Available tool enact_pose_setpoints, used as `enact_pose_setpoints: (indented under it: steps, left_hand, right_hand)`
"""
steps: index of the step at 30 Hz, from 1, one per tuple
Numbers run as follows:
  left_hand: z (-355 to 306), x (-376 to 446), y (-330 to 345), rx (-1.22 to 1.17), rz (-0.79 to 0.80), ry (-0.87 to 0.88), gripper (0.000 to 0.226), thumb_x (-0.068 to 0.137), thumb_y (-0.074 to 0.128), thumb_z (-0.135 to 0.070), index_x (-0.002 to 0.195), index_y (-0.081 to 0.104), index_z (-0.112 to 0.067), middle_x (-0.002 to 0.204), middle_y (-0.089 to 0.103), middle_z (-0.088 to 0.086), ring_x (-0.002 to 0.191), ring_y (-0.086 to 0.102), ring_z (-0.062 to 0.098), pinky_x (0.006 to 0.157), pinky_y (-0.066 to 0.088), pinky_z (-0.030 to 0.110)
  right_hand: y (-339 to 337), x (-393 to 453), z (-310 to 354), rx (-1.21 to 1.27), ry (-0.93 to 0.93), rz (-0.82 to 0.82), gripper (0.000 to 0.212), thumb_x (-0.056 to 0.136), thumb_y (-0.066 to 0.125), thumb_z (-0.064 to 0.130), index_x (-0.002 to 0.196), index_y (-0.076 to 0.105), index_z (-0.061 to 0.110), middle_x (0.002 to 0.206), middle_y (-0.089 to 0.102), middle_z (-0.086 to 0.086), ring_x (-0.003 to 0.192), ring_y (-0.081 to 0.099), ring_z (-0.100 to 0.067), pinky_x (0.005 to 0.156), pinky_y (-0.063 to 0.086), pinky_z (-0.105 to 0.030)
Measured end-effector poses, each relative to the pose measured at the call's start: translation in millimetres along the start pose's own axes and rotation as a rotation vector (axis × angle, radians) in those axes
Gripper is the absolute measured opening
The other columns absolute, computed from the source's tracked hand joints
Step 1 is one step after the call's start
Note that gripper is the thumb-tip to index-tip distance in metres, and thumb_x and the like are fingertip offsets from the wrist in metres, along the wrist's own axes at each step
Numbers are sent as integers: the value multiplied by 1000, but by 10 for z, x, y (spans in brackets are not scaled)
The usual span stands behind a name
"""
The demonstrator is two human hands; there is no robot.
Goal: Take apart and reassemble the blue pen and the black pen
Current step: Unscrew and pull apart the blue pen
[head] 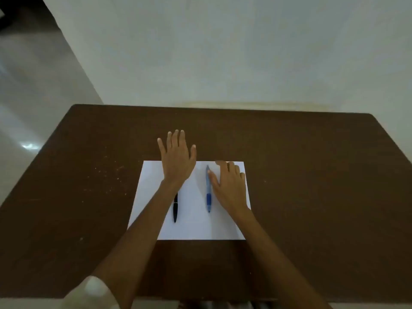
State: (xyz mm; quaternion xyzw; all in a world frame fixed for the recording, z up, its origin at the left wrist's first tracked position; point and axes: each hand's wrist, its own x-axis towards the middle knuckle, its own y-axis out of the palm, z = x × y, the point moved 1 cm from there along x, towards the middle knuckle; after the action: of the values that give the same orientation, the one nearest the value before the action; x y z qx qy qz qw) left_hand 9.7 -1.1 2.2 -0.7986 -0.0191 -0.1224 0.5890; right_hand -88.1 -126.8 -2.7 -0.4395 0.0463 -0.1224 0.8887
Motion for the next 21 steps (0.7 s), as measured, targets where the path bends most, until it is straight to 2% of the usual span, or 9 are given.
enact_pose_setpoints:
  steps: [4, 6, 9, 12, 15, 18, 21]
  left_hand:
    - [-52, -252, -292, 15, -1, 25, 56, 96, 30, -39, 142, 31, -8, 150, 33, 13, 142, 22, 31, 116, 4, 51]
    - [-57, -468, -434, -5, 9, 33, 54, 97, 33, -37, 142, 31, -8, 150, 33, 13, 142, 23, 31, 116, 5, 51]
    - [-85, -826, -596, 36, 82, 55, 54, 97, 33, -36, 144, 26, -10, 153, 28, 10, 144, 19, 27, 117, 3, 48]
    - [-171, -1108, -709, -3, 144, 7, 53, 97, 35, -36, 144, 26, -13, 153, 27, 6, 143, 21, 24, 117, 8, 42]
    - [-334, -1274, -794, -252, 182, -106, 47, 96, 42, -31, 139, 35, -13, 148, 37, 6, 137, 35, 23, 113, 25, 36]
    - [-502, -1319, -827, -663, 312, -321, 43, 97, 44, -26, 136, 39, -12, 145, 42, 9, 131, 44, 27, 106, 38, 37]
    - [-598, -1316, -795, -1027, 383, -534, 38, 94, 50, -24, 130, 46, -11, 135, 53, 12, 114, 58, 29, 96, 49, 36]
  right_hand:
    - [12, -288, 162, -78, 80, 137, 61, 86, 53, 52, 134, 39, 16, 133, 50, -4, 118, 51, -21, 101, 41, -34]
    - [9, -412, 238, -46, 146, 173, 59, 88, 57, 41, 135, 34, 13, 131, 51, -7, 113, 56, -22, 94, 47, -31]
    - [-71, -539, 317, 12, 220, 145, 62, 91, 57, 25, 143, 26, 10, 134, 51, -9, 112, 58, -25, 94, 48, -31]
    - [-204, -679, 328, 123, 280, 95, 56, 89, 61, 22, 136, 32, 11, 125, 58, -13, 102, 64, -27, 91, 50, -30]
    - [-337, -858, 300, 246, 280, 68, 45, 89, 61, 17, 127, 38, 12, 110, 65, -17, 90, 66, -28, 81, 52, -28]
    - [-428, -1012, 243, 421, 240, 69, 40, 90, 58, 14, 126, 41, 10, 111, 64, -18, 89, 67, -30, 77, 53, -27]
    - [-441, -1051, 140, 468, 189, 111, 36, 91, 58, 17, 124, 46, 11, 115, 64, -16, 92, 66, -28, 80, 54, -28]
